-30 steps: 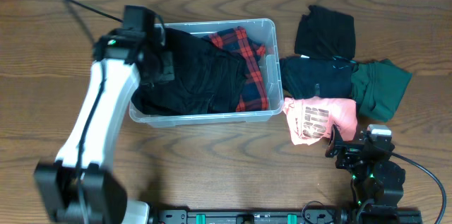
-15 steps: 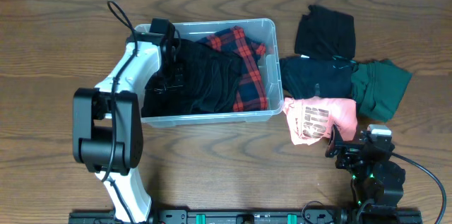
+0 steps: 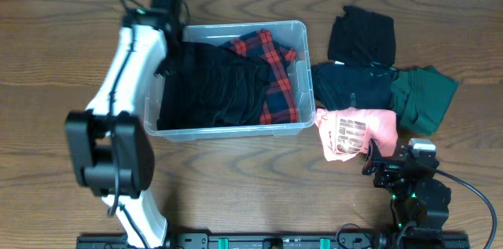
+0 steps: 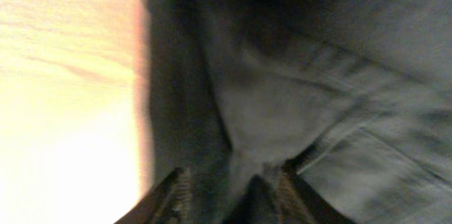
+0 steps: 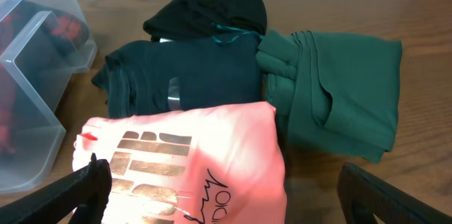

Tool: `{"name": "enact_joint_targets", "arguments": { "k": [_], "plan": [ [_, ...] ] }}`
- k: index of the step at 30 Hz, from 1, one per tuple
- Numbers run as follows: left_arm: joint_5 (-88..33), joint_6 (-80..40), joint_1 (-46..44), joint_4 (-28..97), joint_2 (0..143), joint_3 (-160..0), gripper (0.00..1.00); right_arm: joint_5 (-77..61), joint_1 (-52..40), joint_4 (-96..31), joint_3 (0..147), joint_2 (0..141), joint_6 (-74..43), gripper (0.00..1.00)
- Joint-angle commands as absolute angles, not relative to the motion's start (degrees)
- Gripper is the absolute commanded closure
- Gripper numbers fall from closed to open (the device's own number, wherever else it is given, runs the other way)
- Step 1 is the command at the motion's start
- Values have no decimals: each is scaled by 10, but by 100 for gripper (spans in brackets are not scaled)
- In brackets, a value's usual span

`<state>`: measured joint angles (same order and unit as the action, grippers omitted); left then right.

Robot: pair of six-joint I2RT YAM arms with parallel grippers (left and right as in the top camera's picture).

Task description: Pack container

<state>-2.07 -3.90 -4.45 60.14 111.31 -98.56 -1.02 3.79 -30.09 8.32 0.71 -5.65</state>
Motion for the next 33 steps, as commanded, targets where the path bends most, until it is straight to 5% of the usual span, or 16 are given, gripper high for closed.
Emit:
{"name": "enact_joint_targets", "arguments": {
  "k": [1,6,16,20,33],
  "plan": [
    [-5,-6,-23,622,1051,-1061,46,-4,41,-300,82,5,-62,1],
    [-5,-6,28,637,1000,-1084,34,-4,41,-300,82,5,-62,1],
    [-6,-7,163,697,956,-1083,28,-4,41,-300,82,5,-62,1],
    [-6,-7,195,705,956,-1074,2,-4,41,-300,82,5,-62,1],
    [-6,-7,215,705,956,-1073,2,-4,41,-300,82,5,-62,1]
  ]
}}
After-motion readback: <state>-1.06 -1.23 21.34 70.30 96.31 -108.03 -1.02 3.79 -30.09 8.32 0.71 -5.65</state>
